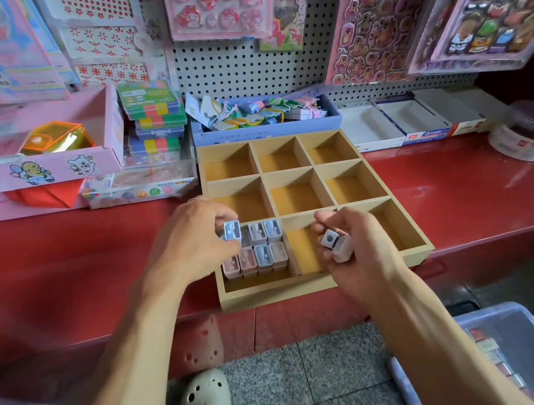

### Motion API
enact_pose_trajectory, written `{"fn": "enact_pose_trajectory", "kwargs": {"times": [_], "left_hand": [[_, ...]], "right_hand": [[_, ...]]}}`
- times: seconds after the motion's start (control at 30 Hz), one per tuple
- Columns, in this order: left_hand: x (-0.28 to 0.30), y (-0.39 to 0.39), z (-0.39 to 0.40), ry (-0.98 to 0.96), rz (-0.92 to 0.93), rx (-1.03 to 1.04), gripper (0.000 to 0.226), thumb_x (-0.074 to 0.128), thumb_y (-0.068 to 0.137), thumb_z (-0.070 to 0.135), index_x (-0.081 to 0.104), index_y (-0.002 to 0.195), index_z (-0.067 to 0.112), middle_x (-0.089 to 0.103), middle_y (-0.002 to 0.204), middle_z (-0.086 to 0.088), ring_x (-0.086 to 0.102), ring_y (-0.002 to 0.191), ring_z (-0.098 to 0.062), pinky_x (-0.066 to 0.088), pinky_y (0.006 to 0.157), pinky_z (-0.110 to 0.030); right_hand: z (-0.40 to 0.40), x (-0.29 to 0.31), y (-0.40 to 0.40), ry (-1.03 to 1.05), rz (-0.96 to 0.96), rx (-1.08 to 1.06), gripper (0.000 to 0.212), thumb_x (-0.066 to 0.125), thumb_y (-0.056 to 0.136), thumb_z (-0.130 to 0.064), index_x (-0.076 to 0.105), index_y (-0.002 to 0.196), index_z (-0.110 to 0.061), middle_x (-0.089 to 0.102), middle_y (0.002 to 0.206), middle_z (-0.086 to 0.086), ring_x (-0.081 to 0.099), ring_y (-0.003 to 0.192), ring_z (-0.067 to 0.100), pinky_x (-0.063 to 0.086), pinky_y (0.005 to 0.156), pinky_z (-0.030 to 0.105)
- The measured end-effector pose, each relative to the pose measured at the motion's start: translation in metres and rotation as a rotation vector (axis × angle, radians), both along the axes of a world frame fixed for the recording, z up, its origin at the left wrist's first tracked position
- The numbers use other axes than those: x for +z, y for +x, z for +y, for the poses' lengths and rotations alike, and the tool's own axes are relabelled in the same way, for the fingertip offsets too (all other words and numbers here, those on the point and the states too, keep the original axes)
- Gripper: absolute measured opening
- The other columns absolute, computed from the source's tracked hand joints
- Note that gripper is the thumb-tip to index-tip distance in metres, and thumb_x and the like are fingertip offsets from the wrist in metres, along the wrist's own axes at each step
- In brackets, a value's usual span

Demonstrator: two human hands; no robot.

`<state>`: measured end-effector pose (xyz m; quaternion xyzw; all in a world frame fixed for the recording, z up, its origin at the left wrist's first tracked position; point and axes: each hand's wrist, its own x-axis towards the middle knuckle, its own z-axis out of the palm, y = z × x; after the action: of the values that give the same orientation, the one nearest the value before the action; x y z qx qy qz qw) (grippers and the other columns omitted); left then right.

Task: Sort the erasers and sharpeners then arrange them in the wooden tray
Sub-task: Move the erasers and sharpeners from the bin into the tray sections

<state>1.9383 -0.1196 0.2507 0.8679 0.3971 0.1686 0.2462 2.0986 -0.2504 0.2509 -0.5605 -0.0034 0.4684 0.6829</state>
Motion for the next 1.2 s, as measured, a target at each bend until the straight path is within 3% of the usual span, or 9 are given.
{"fn": "enact_pose_trajectory", "kwargs": {"times": [0.23, 0.4, 0.53, 0.63, 0.77, 0.87, 1.0, 1.2], "left_hand": [[-0.005, 0.007, -0.002, -0.007, 0.041, -0.036, 0.026, 0.08, 0.073, 0.023, 0.074, 0.097, 0.03, 0.056, 0.088, 0.014, 0.054, 0.083, -0.007, 0.05, 0.078, -0.032], [-0.007, 0.011, -0.003, 0.006, 0.048, -0.039, 0.035, 0.084, 0.073, 0.029, 0.073, 0.106, 0.025, 0.053, 0.089, 0.011, 0.056, 0.088, -0.01, 0.049, 0.081, -0.033], [-0.008, 0.011, -0.002, 0.021, 0.025, -0.019, 0.051, 0.082, 0.073, 0.038, 0.067, 0.12, 0.024, 0.054, 0.1, 0.009, 0.052, 0.088, -0.008, 0.047, 0.084, -0.031], [-0.004, 0.013, -0.004, -0.005, -0.146, 0.009, 0.039, 0.078, 0.076, 0.041, 0.069, 0.112, 0.028, 0.056, 0.091, 0.016, 0.049, 0.07, 0.0, 0.04, 0.07, -0.025], [0.001, 0.017, -0.01, -0.034, -0.262, 0.007, 0.025, 0.076, 0.078, 0.038, 0.071, 0.101, 0.028, 0.057, 0.083, 0.017, 0.053, 0.062, -0.003, 0.043, 0.064, -0.025], [0.006, 0.022, -0.017, -0.121, -0.366, -0.05, 0.023, 0.081, 0.075, 0.036, 0.073, 0.095, 0.029, 0.063, 0.083, 0.011, 0.055, 0.061, -0.011, 0.049, 0.06, -0.024], [0.009, 0.025, -0.022, -0.248, -0.381, -0.206, 0.034, 0.085, 0.065, 0.035, 0.073, 0.096, 0.029, 0.066, 0.086, 0.007, 0.055, 0.059, -0.007, 0.045, 0.055, -0.015], [0.008, 0.026, -0.025, -0.315, -0.335, -0.278, 0.035, 0.087, 0.061, 0.031, 0.072, 0.091, 0.036, 0.067, 0.083, 0.009, 0.053, 0.062, -0.005, 0.051, 0.064, -0.029]], "right_hand": [[0.0, -0.001, -0.001, -0.017, -0.063, 0.025, 0.038, 0.032, 0.079, 0.018, 0.063, 0.088, -0.002, 0.055, 0.09, 0.012, 0.045, 0.065, 0.014, 0.036, 0.049, 0.023], [-0.003, -0.003, -0.002, -0.014, -0.037, 0.133, 0.025, 0.046, 0.09, 0.018, 0.063, 0.096, 0.0, 0.062, 0.08, 0.009, 0.045, 0.061, 0.011, 0.039, 0.045, 0.018], [-0.007, 0.0, -0.004, 0.029, 0.014, 0.182, 0.021, 0.06, 0.092, 0.005, 0.06, 0.112, -0.001, 0.069, 0.088, 0.014, 0.053, 0.063, 0.012, 0.045, 0.049, 0.018], [-0.009, 0.003, -0.004, 0.085, 0.048, 0.202, 0.021, 0.053, 0.101, -0.017, 0.058, 0.114, 0.0, 0.072, 0.083, 0.015, 0.054, 0.057, 0.012, 0.041, 0.041, 0.017], [-0.012, 0.004, -0.005, 0.11, -0.04, 0.302, 0.039, 0.047, 0.101, -0.038, 0.06, 0.109, -0.003, 0.062, 0.069, 0.005, 0.035, 0.039, 0.005, 0.019, 0.032, 0.017], [-0.012, 0.001, -0.006, 0.11, -0.084, 0.281, 0.036, 0.051, 0.099, -0.035, 0.066, 0.107, -0.003, 0.062, 0.07, 0.004, 0.033, 0.04, 0.004, 0.019, 0.034, 0.017], [-0.009, -0.002, -0.007, 0.106, -0.115, 0.189, 0.018, 0.059, 0.096, -0.018, 0.07, 0.099, -0.003, 0.057, 0.068, 0.005, 0.036, 0.042, 0.003, 0.024, 0.034, 0.014], [-0.006, -0.002, -0.007, 0.098, -0.19, 0.163, 0.008, 0.064, 0.094, -0.016, 0.062, 0.098, -0.009, 0.047, 0.057, 0.001, 0.033, 0.037, 0.004, 0.022, 0.032, 0.017]]}}
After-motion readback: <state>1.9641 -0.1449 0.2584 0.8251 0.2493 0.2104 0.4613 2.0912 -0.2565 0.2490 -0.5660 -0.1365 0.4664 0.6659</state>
